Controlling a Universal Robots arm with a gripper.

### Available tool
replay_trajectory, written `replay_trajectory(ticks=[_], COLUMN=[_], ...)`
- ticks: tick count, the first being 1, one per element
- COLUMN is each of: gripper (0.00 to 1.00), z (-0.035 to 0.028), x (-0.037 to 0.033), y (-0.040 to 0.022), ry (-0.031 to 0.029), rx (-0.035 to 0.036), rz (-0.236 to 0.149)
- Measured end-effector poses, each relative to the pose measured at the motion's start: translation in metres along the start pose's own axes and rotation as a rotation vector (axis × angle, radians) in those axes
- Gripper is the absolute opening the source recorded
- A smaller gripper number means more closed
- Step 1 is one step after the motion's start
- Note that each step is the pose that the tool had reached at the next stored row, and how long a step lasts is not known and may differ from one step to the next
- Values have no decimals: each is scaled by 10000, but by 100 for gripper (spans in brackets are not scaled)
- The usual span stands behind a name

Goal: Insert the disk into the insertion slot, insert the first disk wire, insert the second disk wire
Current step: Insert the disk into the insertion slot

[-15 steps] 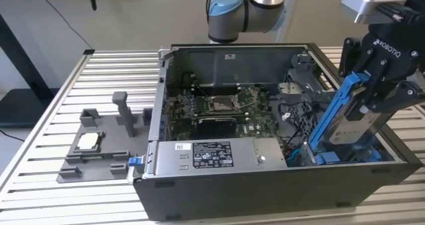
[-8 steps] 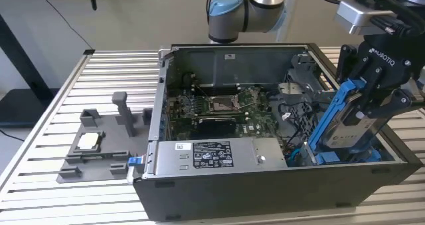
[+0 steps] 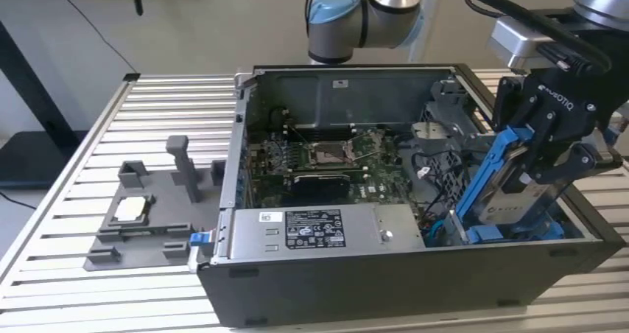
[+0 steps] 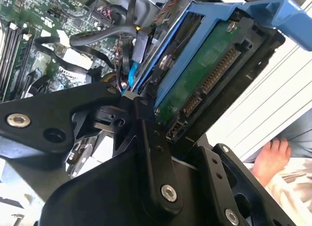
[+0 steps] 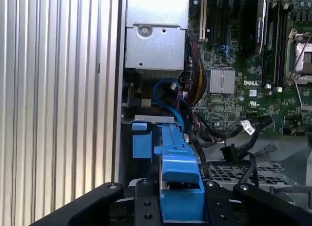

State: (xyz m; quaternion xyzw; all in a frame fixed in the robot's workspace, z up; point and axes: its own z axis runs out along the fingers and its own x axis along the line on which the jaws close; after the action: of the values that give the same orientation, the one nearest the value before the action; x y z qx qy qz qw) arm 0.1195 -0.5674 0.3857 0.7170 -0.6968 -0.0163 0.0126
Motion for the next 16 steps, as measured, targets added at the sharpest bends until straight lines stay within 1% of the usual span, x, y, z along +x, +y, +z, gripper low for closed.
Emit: replay_trajectory(ticks=[2,4,5,7,14,15,16], gripper=[33,33,33,33,33,33,34], z=[24,47,63,75,77,80,82], x=[-2,-3,-3,-3,-3,-5,-5], y=[-1,-2,-2,-3,-2,-3,-4], ry=[-75,-129,-132,-134,-136,-153,-151], rx=[3,4,2,3,4,8,8], rz=[-3,-5,-5,-5,-6,-10,-11])
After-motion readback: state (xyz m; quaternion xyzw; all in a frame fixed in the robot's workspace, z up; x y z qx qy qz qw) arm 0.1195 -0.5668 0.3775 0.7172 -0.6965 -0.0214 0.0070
